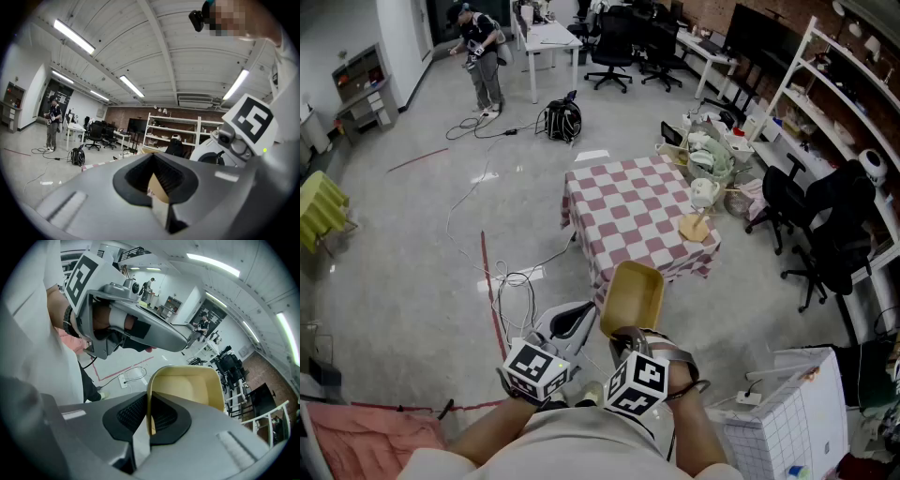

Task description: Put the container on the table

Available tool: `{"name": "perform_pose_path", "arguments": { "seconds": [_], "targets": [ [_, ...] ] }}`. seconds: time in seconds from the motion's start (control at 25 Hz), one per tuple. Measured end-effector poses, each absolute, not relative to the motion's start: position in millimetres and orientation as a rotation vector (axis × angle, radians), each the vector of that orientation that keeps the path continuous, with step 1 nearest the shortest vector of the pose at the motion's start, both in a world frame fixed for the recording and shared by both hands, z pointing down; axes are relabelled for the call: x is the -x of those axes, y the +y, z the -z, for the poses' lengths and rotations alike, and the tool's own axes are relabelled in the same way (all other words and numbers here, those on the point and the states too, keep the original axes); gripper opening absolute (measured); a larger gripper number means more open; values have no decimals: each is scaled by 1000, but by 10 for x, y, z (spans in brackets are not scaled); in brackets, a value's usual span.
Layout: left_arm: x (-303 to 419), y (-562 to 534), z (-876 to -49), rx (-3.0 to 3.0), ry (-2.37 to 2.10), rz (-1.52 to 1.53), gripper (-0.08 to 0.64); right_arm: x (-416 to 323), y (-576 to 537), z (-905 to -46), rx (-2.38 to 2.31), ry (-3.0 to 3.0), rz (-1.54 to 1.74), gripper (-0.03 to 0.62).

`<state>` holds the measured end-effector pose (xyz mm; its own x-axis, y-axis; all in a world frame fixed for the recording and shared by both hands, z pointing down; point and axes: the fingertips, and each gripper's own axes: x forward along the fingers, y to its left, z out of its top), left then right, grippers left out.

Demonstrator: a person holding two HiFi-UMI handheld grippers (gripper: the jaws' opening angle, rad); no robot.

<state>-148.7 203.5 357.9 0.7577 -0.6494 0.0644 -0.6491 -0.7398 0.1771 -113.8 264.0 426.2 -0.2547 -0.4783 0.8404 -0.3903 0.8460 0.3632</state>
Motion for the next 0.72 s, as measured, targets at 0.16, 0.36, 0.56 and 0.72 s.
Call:
{"name": "perform_pose_path", "arguments": {
  "seconds": [0.16,0.36,0.56,0.72],
  "targets": [
    [1437,2053,-3582,-2768,-1024,-3,5,1102,2654,-4263,-648,-1876,96,28],
    [1385,2045,-3572,-2774,-1015,-6,5,1063,2641,-4255,-649,-1875,97,28],
    [1330,2067,-3579,-2774,-998,-17,5,1039,2651,-4256,-657,-1876,87,28],
    [1328,2117,-3596,-2770,-1000,-29,5,1001,2726,-4283,-662,-1879,58,28]
  ]
}}
